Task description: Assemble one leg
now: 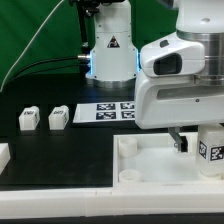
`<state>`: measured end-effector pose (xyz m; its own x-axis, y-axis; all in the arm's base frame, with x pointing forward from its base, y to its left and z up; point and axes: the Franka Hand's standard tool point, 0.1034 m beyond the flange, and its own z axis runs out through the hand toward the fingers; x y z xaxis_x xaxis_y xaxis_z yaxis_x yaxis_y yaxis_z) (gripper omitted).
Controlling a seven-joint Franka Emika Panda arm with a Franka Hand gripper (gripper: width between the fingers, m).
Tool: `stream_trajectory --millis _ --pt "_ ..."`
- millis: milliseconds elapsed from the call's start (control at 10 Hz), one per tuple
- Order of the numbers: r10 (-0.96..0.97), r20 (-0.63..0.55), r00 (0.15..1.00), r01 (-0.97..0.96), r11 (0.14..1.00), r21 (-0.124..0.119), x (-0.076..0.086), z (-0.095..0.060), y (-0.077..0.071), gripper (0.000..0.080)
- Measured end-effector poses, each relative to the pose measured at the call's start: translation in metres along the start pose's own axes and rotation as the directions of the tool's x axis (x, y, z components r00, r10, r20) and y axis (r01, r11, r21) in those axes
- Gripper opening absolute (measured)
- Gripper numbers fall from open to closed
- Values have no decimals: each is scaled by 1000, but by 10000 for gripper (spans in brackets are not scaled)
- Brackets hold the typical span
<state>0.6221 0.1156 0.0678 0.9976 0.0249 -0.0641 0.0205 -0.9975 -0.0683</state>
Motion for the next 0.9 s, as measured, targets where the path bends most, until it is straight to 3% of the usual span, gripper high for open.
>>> stream_trajectory --millis 100,700,800,900 --pt "-124 -5 992 124 992 -6 0 1 1 649" --pt "-115 -4 993 115 993 -10 -1 3 2 622" --pt "-115 -4 993 115 993 -10 -1 4 3 444" --pt "-114 -3 993 114 993 -10 -1 4 3 444"
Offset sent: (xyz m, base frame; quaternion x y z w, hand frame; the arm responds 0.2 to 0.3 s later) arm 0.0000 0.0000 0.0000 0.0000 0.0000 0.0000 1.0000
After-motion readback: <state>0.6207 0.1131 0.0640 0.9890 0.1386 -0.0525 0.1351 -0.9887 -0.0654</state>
